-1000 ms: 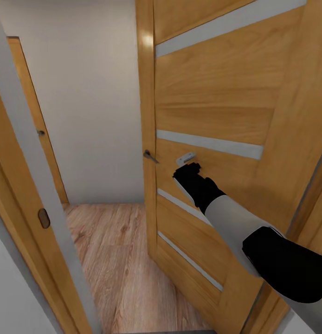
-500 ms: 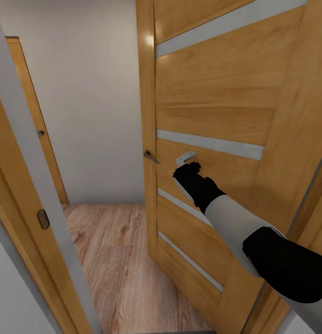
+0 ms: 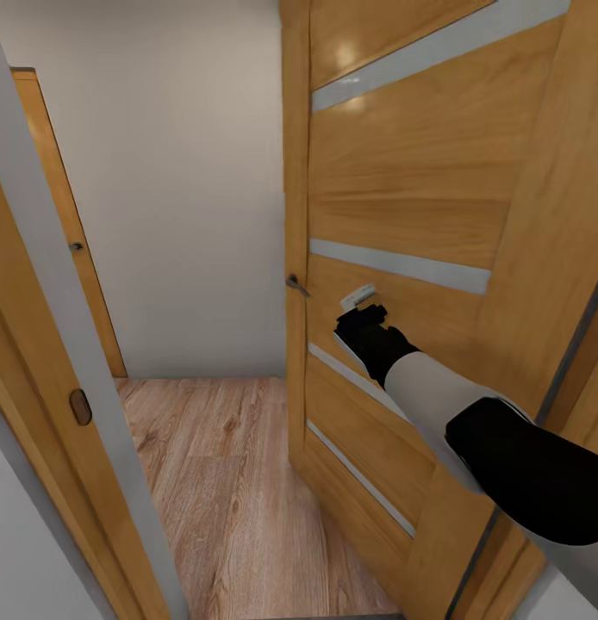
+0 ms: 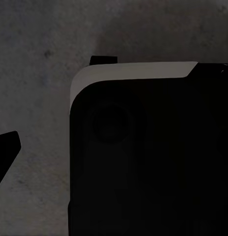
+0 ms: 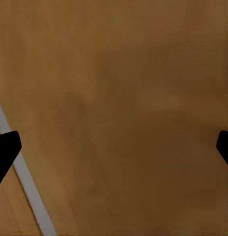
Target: Move the two storage containers from the living room to the garage. In the garage, place one container on the floor and stack the other container on top of it (either order is fine).
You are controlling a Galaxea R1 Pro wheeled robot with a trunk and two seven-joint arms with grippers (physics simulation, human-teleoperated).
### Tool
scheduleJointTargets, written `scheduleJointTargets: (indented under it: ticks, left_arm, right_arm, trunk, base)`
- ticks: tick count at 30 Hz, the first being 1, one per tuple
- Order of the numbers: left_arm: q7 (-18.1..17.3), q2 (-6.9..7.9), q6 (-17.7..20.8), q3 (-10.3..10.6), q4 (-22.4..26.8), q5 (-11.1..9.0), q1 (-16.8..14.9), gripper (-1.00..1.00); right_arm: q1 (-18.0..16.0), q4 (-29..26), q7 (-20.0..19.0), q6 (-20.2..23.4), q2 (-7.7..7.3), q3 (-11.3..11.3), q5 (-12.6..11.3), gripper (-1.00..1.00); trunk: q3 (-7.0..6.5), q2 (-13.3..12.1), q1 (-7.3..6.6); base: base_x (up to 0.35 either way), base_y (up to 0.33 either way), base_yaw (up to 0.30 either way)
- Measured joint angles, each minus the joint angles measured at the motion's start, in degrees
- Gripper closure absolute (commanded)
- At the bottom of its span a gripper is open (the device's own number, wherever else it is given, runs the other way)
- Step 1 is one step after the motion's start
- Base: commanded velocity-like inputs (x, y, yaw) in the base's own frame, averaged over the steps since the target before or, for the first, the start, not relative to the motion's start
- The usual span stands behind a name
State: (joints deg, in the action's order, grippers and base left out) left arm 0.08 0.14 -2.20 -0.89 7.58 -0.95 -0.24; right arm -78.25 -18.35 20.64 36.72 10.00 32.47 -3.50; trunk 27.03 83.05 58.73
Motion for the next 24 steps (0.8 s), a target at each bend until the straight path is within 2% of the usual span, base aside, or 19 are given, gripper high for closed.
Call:
scheduleJointTargets:
  ticks: [10,19,22,24]
  left_arm:
    - [0.0,0.03,0.0,0.0,0.0,0.0,0.0,-1.00]
    - [0.0,0.03,0.0,0.0,0.0,0.0,0.0,-1.00]
    - [0.0,0.03,0.0,0.0,0.1,0.0,0.0,-1.00]
    - [0.1,0.03,0.0,0.0,0.1,0.0,0.0,-1.00]
  right_arm:
    - [-1.2,0.9,-0.3,-0.7,0.00,-0.7,-1.4,-1.00]
    - [-1.3,-0.2,0.3,0.5,0.00,-0.3,0.4,-1.00]
    - [-1.3,-1.7,0.0,0.6,0.00,-0.3,0.2,-1.00]
    - [-1.3,-5.2,-0.2,1.4,0.00,-0.4,0.1,-1.00]
  trunk:
    - [0.01,0.0,0.00]
    - [0.00,0.0,0.00]
    - [0.00,0.0,0.00]
    - [0.00,0.0,0.00]
  base:
    - [0.000,0.000,0.000]
    - [0.000,0.000,0.000]
    - [0.000,0.000,0.000]
    - [0.000,0.000,0.000]
